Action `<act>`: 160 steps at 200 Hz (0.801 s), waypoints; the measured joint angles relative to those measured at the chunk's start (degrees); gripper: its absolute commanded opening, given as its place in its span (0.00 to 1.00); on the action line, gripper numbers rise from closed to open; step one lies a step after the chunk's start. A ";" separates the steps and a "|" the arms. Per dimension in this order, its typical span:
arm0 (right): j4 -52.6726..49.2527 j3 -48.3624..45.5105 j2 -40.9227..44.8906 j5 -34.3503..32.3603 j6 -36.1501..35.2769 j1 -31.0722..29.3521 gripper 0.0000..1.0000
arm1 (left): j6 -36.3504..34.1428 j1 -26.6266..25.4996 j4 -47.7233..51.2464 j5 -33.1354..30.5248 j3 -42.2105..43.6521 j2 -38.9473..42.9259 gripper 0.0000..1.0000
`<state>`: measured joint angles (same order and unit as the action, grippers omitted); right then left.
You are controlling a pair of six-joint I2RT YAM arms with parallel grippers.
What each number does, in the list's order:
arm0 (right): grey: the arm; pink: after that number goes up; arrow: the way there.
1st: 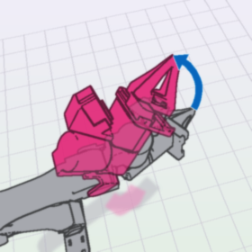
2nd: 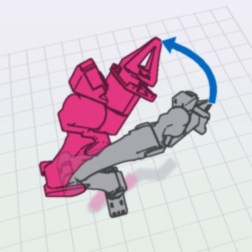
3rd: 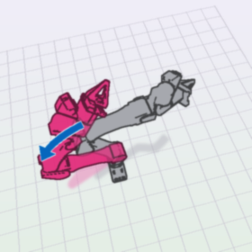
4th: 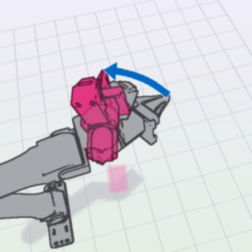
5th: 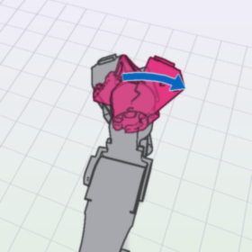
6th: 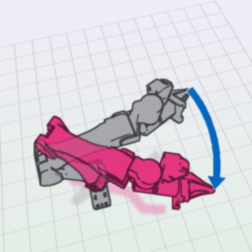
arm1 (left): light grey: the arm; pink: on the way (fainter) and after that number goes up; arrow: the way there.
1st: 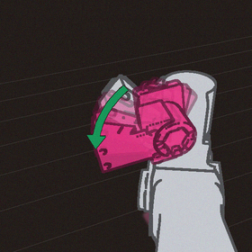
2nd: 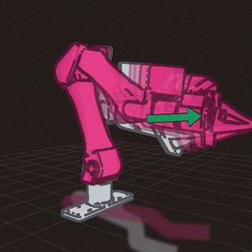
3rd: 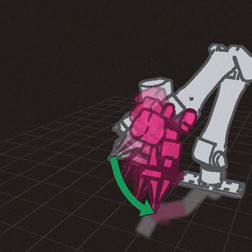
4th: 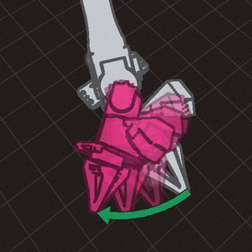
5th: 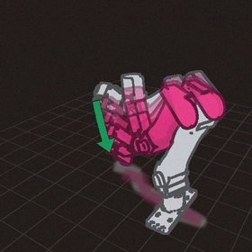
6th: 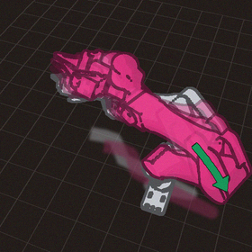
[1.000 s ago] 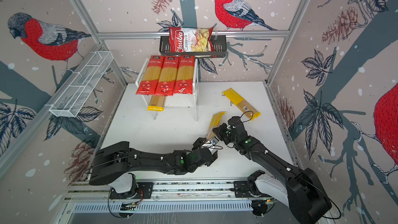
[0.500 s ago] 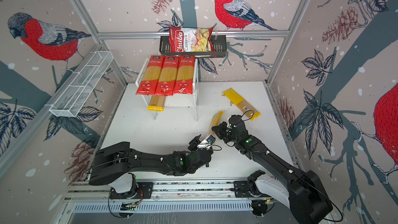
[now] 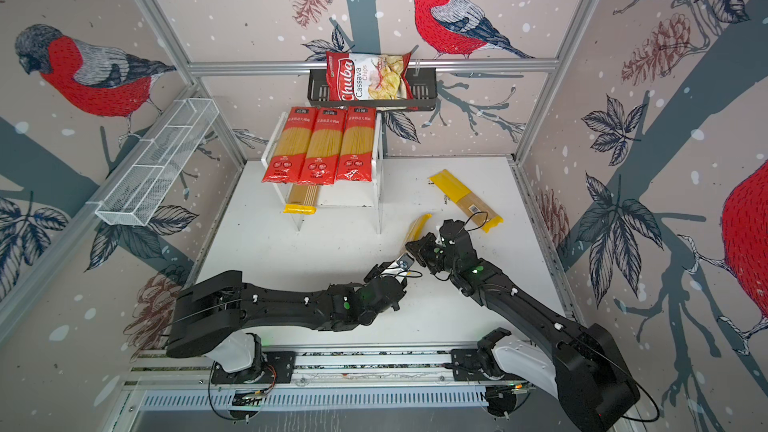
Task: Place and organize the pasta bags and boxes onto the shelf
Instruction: 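Grasp the yellow pack's near end with the left gripper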
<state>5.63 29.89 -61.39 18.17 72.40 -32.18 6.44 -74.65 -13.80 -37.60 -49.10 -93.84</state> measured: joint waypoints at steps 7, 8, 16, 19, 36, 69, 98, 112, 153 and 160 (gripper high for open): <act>0.31 -0.02 -0.20 -0.02 0.17 0.00 0.01 | 0.22 0.00 0.48 0.02 -0.22 -0.04 0.32; 0.35 -0.02 -0.22 -0.02 0.20 0.00 0.01 | 0.24 0.02 0.59 0.02 -0.24 -0.04 0.31; 0.61 -0.04 -0.39 -0.02 0.22 0.00 0.02 | 0.52 0.07 1.01 -0.13 -0.46 -0.04 0.31; 0.79 -0.09 -0.46 -0.02 0.35 0.00 0.03 | 0.74 0.07 1.14 -0.13 -0.57 -0.07 0.30; 1.57 -0.17 -0.85 0.00 0.83 0.09 0.04 | 1.77 0.24 2.62 -0.04 -1.53 -0.26 0.28; 3.21 -0.59 -1.36 0.09 1.18 0.50 0.09 | 4.24 0.59 5.11 0.48 -3.26 -0.74 0.21; 4.42 -0.79 -1.36 1.03 1.01 1.36 0.16 | 7.15 0.81 6.95 0.66 -4.33 -0.79 0.20; 4.66 -0.76 -1.20 1.70 0.79 1.99 0.22 | 8.72 1.22 7.87 1.51 -4.55 -0.42 0.18; 3.54 0.20 0.98 1.81 -2.16 4.74 0.37 | 13.94 3.39 8.94 7.19 -3.04 4.00 0.10; 3.28 0.20 1.38 1.75 -2.47 5.22 0.38 | 14.73 3.69 8.94 8.04 -2.47 4.94 0.09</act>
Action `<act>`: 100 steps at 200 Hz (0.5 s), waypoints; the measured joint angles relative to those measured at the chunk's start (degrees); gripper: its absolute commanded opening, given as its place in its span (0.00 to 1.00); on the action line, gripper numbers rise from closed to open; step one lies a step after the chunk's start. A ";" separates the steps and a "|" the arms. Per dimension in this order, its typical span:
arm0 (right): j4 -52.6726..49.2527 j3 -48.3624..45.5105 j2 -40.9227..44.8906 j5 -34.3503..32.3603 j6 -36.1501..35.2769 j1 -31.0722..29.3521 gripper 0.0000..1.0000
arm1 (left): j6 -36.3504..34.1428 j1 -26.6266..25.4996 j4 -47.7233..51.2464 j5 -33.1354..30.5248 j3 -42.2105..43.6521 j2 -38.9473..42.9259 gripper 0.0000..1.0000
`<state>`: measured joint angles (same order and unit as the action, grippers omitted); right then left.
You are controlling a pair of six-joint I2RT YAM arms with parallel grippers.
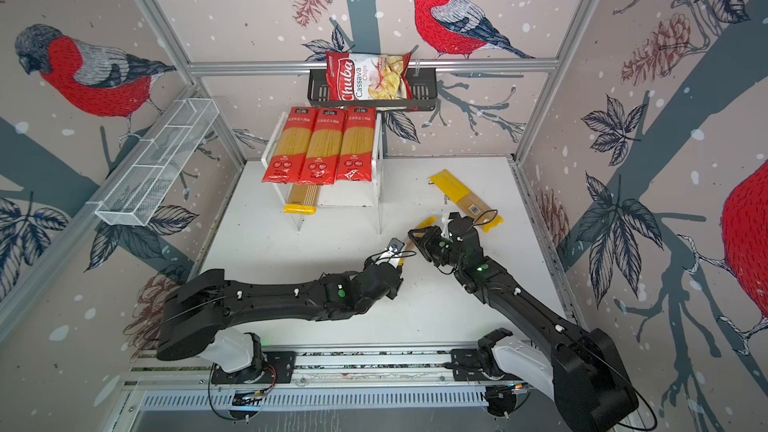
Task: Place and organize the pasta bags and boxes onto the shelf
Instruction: 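Grasp the yellow pack's near end with the left gripper, then lift the pack with the left gripper while the right gripper regrasps its far end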
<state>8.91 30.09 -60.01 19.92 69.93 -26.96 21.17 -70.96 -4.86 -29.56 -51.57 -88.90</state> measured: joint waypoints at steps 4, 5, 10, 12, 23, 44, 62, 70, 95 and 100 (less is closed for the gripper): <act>-0.17 -0.02 0.20 -0.02 -0.24 0.28 0.39 | 0.37 0.20 -0.04 0.46 0.39 0.63 0.09; -0.20 -0.04 0.22 -0.02 -0.28 0.33 0.39 | 0.46 0.24 -0.04 0.52 0.48 0.72 0.09; -0.31 -0.13 0.42 -0.04 -0.74 0.66 0.39 | 1.29 0.39 -0.13 1.11 1.11 1.60 0.08; -0.37 -0.20 0.48 -0.04 -0.85 0.81 0.40 | 1.46 0.50 -0.13 1.25 1.36 1.90 0.08; -0.42 -0.70 0.83 -0.04 -0.98 1.33 0.41 | 2.58 0.76 -0.57 2.25 2.73 3.43 0.08; -0.74 -1.81 1.49 -0.07 -1.22 2.38 0.48 | 4.59 1.01 -2.78 3.87 5.88 5.66 0.07; -1.86 -2.14 2.23 -0.55 -2.29 2.71 0.51 | 7.15 1.14 -4.46 5.44 8.02 6.93 0.06; -2.12 -2.14 2.40 -0.76 -2.62 2.71 0.53 | 8.13 1.25 -5.18 5.90 8.57 7.37 0.06; -3.06 -2.47 2.32 -2.40 -4.04 2.75 0.55 | 12.07 1.40 -6.62 8.74 10.40 9.55 0.06; -3.02 -2.80 2.27 -2.80 -4.11 2.75 0.56 | 12.92 1.38 -6.91 9.73 10.95 10.25 0.06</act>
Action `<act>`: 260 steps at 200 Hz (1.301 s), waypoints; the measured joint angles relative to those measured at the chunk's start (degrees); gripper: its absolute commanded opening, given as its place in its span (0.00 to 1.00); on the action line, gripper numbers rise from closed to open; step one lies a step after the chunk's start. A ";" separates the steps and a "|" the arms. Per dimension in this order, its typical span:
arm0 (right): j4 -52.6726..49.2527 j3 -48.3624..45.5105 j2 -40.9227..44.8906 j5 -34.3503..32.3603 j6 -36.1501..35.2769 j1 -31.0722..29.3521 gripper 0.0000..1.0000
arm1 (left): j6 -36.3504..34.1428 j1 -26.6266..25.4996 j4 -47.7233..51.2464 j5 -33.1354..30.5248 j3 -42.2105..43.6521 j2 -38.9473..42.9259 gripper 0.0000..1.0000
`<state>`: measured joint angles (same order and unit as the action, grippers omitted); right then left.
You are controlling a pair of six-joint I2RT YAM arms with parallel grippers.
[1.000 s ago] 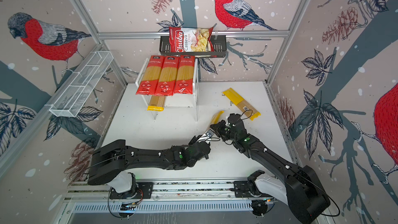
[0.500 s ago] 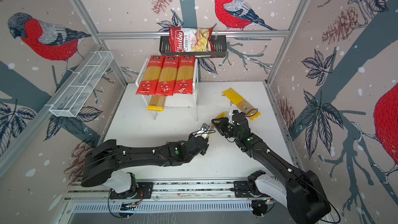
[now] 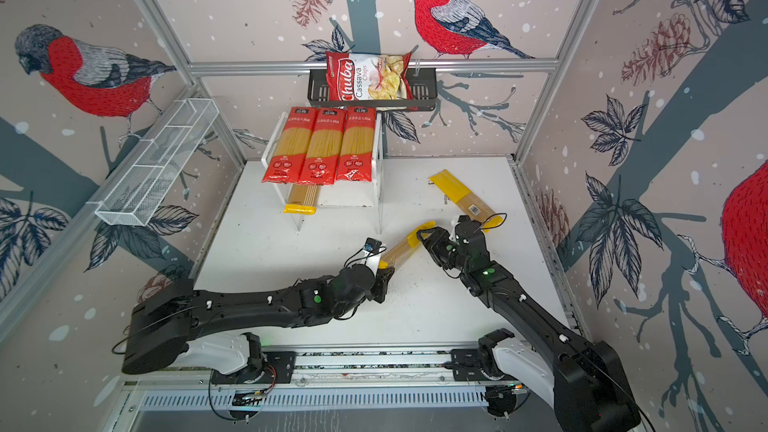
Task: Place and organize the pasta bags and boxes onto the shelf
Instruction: 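Lift the pack with the left gripper while the right gripper regrasps its far end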
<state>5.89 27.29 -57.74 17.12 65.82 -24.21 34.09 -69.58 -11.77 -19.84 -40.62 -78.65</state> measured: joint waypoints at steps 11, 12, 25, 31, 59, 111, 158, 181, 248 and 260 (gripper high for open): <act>-0.33 -0.81 -0.15 -0.28 -0.09 0.11 0.56 | 1.55 0.00 -0.90 0.98 1.44 1.64 0.06; -0.37 -0.92 -0.17 -0.31 -0.09 0.11 0.56 | 1.77 0.00 -0.96 1.09 1.62 1.86 0.05; -0.44 -1.77 -0.28 -0.46 -0.09 0.09 0.57 | 3.58 -0.04 -2.58 1.79 4.07 4.24 0.05; -0.42 -2.05 -0.31 -0.48 -0.09 0.00 0.57 | 4.39 -0.04 -3.26 1.75 5.33 5.40 0.05; -0.46 -2.01 -0.28 -1.42 -0.90 -0.48 0.57 | 9.25 0.02 -9.20 1.18 12.61 10.10 0.03; -0.42 -1.46 -2.10 -2.34 -2.60 -0.52 0.57 | 14.12 -2.78 -15.26 -2.64 20.92 16.09 0.02; -0.31 -1.49 -3.32 -2.75 -2.84 -0.52 0.58 | 11.02 -1.92 -24.13 -4.42 30.60 25.03 0.04; -0.09 -1.49 -4.11 -2.97 -3.15 -0.50 0.61 | 9.27 0.52 -29.51 -2.73 34.05 26.97 0.03; 3.93 -2.19 -5.44 -0.42 -4.37 -0.13 0.63 | 10.51 1.62 -39.15 -0.81 36.39 26.97 0.03; 4.46 -2.19 -6.08 0.07 -4.37 -0.13 0.63 | 10.47 1.60 -41.75 0.94 36.72 25.24 0.03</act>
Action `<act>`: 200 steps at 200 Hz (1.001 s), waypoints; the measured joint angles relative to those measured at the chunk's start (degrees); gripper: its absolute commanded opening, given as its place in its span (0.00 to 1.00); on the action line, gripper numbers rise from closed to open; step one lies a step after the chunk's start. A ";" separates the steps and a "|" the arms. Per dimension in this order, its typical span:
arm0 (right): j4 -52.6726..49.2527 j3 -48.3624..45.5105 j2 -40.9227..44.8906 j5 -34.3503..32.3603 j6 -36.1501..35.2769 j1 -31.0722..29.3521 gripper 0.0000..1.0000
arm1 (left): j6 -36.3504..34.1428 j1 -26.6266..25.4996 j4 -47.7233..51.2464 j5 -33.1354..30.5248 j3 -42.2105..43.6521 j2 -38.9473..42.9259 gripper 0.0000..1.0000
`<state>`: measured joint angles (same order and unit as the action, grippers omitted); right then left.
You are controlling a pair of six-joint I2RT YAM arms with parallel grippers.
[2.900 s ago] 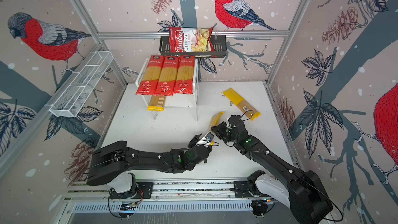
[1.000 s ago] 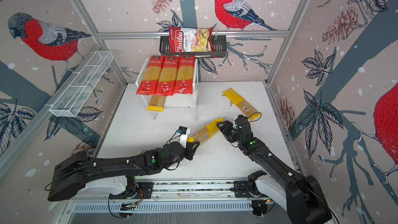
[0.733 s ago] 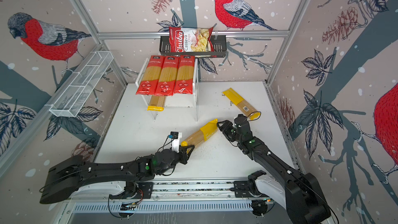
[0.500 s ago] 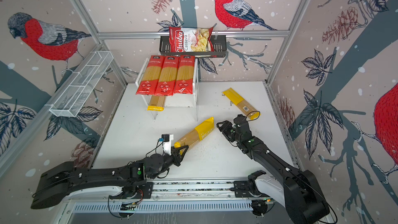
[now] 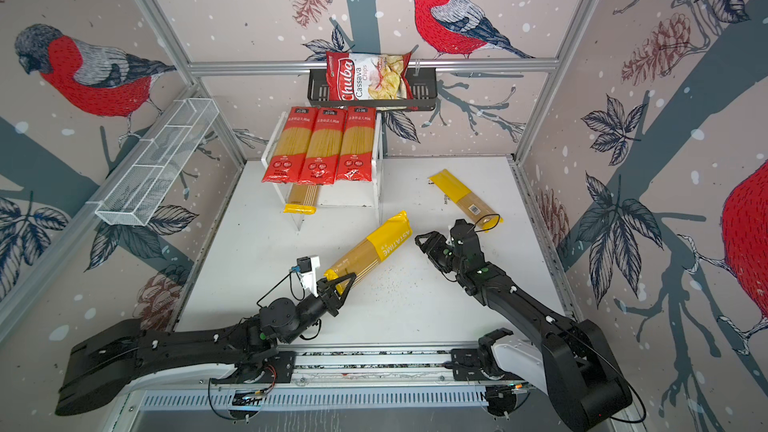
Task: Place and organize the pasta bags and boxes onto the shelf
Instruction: 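Lift the pack with the left gripper while the right gripper regrasps its far end, then lift the yellow pack with both grippers and carry it toward the shelf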
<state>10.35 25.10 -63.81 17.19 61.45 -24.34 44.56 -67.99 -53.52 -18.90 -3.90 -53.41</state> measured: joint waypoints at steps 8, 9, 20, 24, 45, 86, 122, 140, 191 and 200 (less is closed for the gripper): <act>0.24 0.00 -0.31 0.44 0.00 0.02 0.63 | -0.02 0.00 -2.36 1.36 0.85 -1.01 0.03; 0.26 0.00 -0.33 0.52 0.00 0.00 0.63 | -0.04 0.00 -2.80 1.53 1.03 -1.18 0.03; 0.37 0.00 -0.42 1.11 -0.02 0.00 0.64 | -0.50 0.00 -6.25 2.08 2.56 -2.45 0.03; 0.70 -0.04 -0.42 1.33 0.00 0.00 0.64 | -0.59 0.00 -7.23 2.08 2.95 -2.80 0.03; 5.01 -1.27 0.22 3.58 0.04 -0.04 0.66 | -1.11 0.02 -10.54 1.90 3.52 -3.72 0.03; 16.09 -5.22 4.24 6.32 1.66 -2.54 0.74 | -1.01 0.00 -14.01 0.61 2.14 -3.67 0.03; 22.60 -7.48 5.33 6.29 2.73 -5.55 0.75 | 0.07 0.00 -14.78 -0.22 -0.44 -5.84 0.04; 26.23 -7.67 4.52 6.27 3.32 -6.91 0.75 | 0.31 0.00 -16.13 0.11 -1.73 -8.98 0.05; 40.06 -8.44 0.83 5.68 6.51 -9.14 0.68 | 0.66 0.07 -28.59 3.50 -4.00 -21.86 0.10; 41.99 -8.79 0.44 5.49 7.56 -9.51 0.66 | 1.16 0.07 -30.38 3.63 -4.24 -23.39 0.13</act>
<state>52.34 16.32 -63.37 22.68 69.01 -33.85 45.71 -67.92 -83.90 -15.27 -8.14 -76.79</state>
